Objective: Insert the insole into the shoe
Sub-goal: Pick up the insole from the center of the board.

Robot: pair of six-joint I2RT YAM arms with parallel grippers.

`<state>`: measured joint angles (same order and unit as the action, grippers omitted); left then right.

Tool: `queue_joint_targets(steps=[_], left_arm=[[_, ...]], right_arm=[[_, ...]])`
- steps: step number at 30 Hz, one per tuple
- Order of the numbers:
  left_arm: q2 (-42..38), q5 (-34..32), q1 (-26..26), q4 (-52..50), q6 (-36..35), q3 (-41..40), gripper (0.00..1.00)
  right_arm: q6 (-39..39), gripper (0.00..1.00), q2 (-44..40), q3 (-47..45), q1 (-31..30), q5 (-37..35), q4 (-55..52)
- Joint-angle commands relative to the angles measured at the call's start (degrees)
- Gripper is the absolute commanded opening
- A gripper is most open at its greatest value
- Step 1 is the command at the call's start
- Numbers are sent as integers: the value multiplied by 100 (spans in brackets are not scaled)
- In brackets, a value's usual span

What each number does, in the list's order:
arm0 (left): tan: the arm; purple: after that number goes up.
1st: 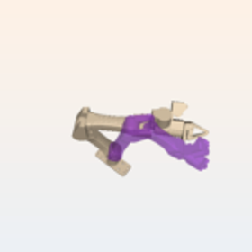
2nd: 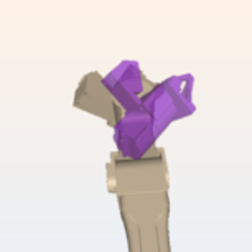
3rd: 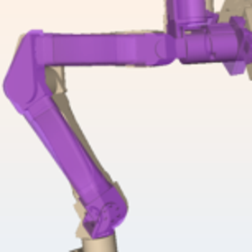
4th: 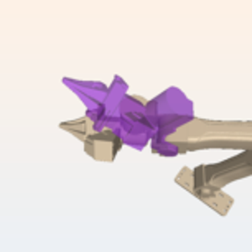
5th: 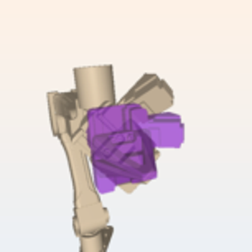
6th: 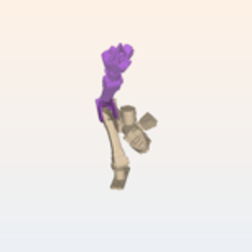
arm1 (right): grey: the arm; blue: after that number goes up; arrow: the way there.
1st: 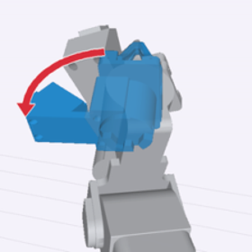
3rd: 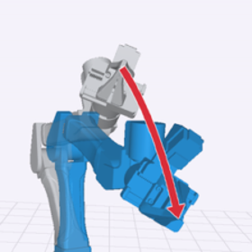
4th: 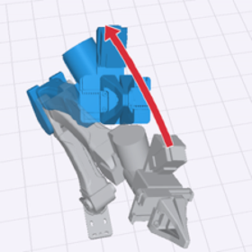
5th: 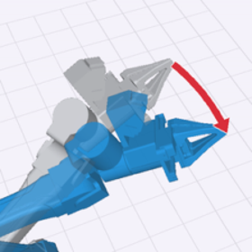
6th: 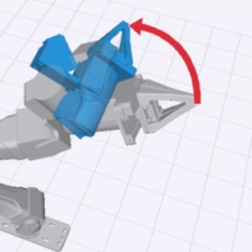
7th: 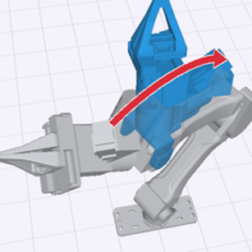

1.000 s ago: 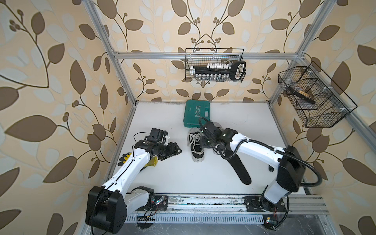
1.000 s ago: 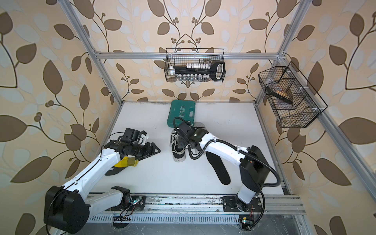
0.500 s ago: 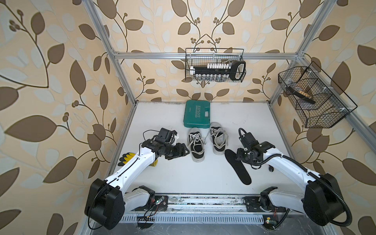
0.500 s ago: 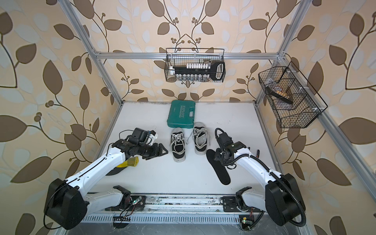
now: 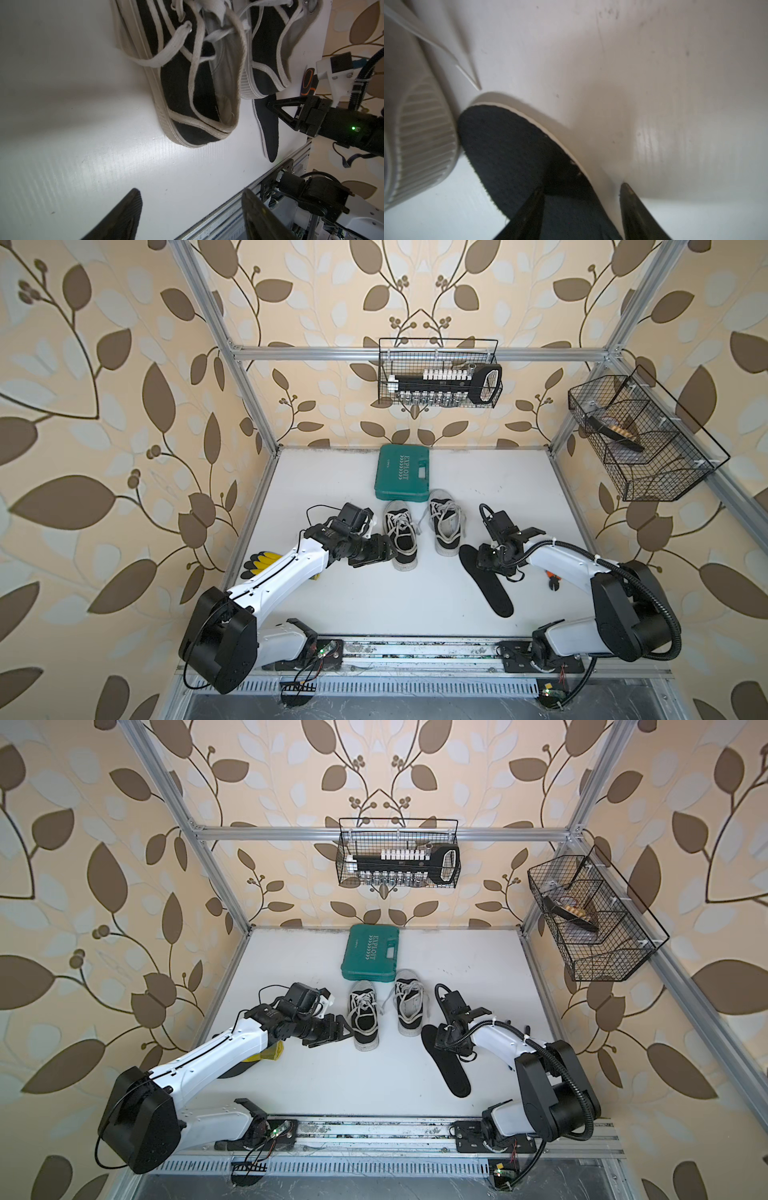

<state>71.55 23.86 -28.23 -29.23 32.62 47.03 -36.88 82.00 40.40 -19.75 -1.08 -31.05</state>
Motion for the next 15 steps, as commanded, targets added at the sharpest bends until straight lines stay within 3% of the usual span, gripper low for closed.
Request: queue_joint_targets(steps=[1,7,12,15], left_arm=[[67,-60,-119,133,111,277,77],[214,-134,-305,189,178,330,77],[219,-232,-467,217,288,298,76],[236,-293,-560,242,332,316,76]], right_arm=[[-79,55,263,-26,-219,-78,143],[-454,47,440,99,-427,-672,-6],[-623,20,374,34,-431,-794,7],[-762,9,281,-21,-427,-879,-30]])
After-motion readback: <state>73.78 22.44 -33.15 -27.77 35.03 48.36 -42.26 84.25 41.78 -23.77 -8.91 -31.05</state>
